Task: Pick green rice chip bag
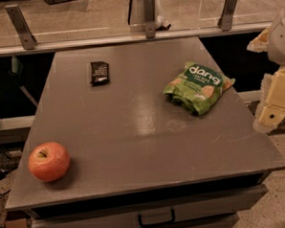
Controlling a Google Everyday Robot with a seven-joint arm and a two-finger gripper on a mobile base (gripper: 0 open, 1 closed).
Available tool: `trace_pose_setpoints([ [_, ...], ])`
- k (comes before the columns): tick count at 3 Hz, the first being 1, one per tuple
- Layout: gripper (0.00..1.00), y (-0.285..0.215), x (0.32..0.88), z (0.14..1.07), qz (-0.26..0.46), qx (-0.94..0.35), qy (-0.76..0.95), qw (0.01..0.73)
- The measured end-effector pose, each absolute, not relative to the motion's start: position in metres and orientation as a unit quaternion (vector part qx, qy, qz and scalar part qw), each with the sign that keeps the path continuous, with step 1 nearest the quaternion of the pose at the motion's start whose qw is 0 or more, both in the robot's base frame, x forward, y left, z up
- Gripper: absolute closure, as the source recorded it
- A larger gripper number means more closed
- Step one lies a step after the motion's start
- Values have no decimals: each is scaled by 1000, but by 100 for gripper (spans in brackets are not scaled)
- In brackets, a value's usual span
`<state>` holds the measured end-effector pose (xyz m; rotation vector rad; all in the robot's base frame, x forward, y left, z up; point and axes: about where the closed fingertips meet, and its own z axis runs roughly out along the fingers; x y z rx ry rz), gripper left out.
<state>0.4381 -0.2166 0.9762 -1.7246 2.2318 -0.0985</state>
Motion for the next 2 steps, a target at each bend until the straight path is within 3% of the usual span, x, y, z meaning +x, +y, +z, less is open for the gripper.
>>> trace_pose_setpoints([
  [2, 0, -219, 445, 976, -38, -612, 771, 171],
])
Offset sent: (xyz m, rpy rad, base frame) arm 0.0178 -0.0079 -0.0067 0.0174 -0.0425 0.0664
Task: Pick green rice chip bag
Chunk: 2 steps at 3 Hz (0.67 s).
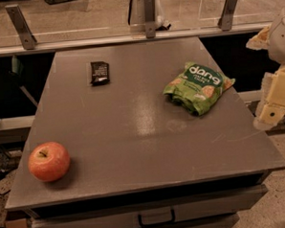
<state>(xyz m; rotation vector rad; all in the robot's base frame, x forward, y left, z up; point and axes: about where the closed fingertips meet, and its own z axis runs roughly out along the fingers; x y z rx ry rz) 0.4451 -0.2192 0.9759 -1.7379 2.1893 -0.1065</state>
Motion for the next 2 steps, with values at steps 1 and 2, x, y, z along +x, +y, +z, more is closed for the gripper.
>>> trace_pose_setpoints([
  [1, 0, -227, 478, 960, -37, -641, 740, 200],
  [2, 0, -241, 521, 938, -38, -688, 694, 210],
])
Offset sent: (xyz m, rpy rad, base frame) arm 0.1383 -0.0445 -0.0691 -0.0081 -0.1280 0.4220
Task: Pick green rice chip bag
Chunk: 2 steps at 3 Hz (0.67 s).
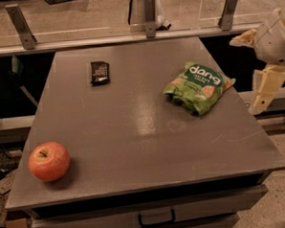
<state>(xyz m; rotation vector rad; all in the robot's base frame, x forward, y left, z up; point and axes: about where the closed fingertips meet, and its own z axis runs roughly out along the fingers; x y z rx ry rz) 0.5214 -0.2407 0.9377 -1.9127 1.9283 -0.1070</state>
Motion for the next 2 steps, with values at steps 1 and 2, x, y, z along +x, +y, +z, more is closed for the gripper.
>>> trace_pose_setpoints([
  [1, 0, -248, 560, 912, -25, -738, 643, 203],
  [2, 0, -241, 586, 880, 3, -782, 594, 188],
])
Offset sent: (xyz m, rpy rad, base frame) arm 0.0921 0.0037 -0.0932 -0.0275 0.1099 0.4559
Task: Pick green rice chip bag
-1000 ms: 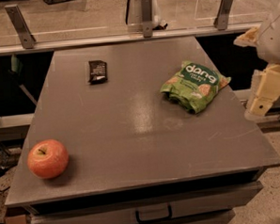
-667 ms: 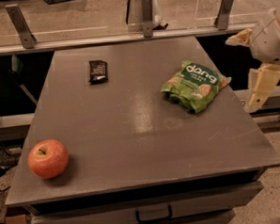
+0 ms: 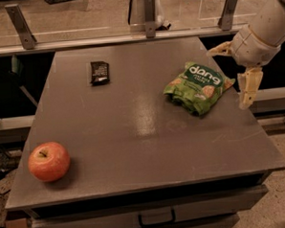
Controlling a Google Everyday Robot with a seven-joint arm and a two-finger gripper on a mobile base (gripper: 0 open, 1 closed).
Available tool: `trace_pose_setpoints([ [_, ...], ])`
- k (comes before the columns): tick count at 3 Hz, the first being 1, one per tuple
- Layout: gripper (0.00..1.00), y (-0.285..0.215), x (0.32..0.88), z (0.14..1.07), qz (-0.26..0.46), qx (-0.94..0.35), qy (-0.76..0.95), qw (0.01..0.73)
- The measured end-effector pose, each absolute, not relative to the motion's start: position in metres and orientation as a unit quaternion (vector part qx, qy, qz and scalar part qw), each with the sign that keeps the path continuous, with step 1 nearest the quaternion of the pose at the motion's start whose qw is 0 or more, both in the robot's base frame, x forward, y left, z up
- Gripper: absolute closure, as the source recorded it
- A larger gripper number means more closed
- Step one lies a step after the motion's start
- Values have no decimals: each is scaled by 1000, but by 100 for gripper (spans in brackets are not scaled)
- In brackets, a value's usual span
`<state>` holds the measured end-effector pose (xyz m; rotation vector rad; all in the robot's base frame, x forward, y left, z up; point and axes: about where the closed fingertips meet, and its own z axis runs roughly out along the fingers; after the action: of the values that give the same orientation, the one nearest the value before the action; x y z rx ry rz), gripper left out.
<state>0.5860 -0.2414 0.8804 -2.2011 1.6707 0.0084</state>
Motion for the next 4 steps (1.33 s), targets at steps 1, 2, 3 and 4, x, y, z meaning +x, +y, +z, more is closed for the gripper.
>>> trace_pose_setpoints([
  [1, 0, -223, 602, 855, 30, -813, 554, 178],
  [2, 16, -209, 608, 837, 50, -828, 533, 166],
  [3, 39, -197, 614, 834, 59, -835, 523, 164],
  [4, 62, -196, 614, 837, 59, -835, 522, 164],
])
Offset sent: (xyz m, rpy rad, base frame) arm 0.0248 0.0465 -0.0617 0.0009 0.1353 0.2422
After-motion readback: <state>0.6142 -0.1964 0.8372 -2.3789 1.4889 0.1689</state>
